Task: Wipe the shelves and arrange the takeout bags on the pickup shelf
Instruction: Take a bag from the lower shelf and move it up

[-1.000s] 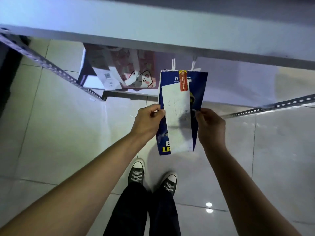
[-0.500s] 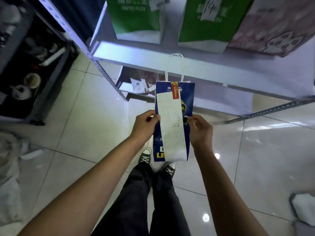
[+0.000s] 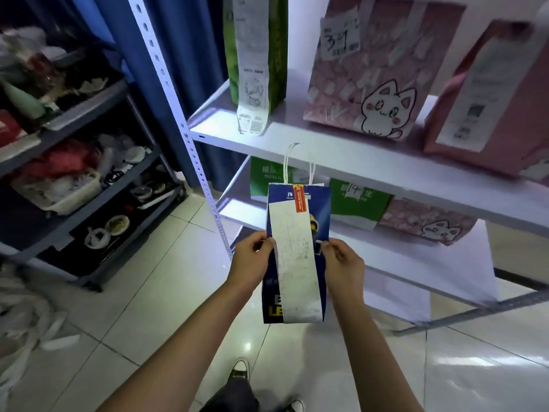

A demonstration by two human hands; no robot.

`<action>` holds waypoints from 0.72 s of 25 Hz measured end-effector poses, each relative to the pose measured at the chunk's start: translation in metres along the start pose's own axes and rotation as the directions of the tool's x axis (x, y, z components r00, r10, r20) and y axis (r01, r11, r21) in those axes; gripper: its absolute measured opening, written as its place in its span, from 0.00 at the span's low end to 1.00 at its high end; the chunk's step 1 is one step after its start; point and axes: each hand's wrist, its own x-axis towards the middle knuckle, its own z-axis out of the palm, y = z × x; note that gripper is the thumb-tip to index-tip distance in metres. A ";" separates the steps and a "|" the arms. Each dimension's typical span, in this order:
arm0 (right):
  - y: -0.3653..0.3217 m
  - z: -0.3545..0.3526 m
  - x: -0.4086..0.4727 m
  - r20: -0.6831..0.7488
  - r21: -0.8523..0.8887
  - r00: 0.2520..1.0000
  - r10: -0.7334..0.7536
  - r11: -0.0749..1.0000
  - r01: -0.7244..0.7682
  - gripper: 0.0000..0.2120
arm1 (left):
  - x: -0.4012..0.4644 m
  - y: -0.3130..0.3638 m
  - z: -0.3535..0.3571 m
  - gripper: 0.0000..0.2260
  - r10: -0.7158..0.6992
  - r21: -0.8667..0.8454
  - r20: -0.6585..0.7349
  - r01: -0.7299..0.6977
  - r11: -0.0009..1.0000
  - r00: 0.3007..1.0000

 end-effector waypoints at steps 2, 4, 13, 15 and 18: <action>-0.029 0.009 0.008 0.031 0.007 0.999 -0.040 0.999 0.040 0.09 | 0.008 0.023 -0.014 0.09 0.033 -0.021 -0.046 -0.034 0.999 0.998; -0.056 0.021 0.017 0.065 0.005 0.995 -0.073 0.997 0.073 0.08 | 0.018 0.043 -0.030 0.10 0.061 -0.046 -0.105 -0.066 0.997 0.993; -0.161 0.110 0.066 0.121 0.020 0.966 -0.228 0.974 0.227 0.06 | 0.100 0.113 -0.110 0.10 0.219 -0.126 -0.208 -0.248 0.961 0.953; -0.180 0.125 0.079 0.085 0.076 0.967 -0.242 0.969 0.236 0.07 | 0.120 0.124 -0.126 0.12 0.237 -0.135 -0.211 -0.268 0.954 0.948; -0.212 0.136 0.112 -0.038 0.121 0.966 -0.255 0.959 0.258 0.04 | 0.141 0.136 -0.144 0.12 0.255 -0.124 -0.201 -0.283 0.951 0.946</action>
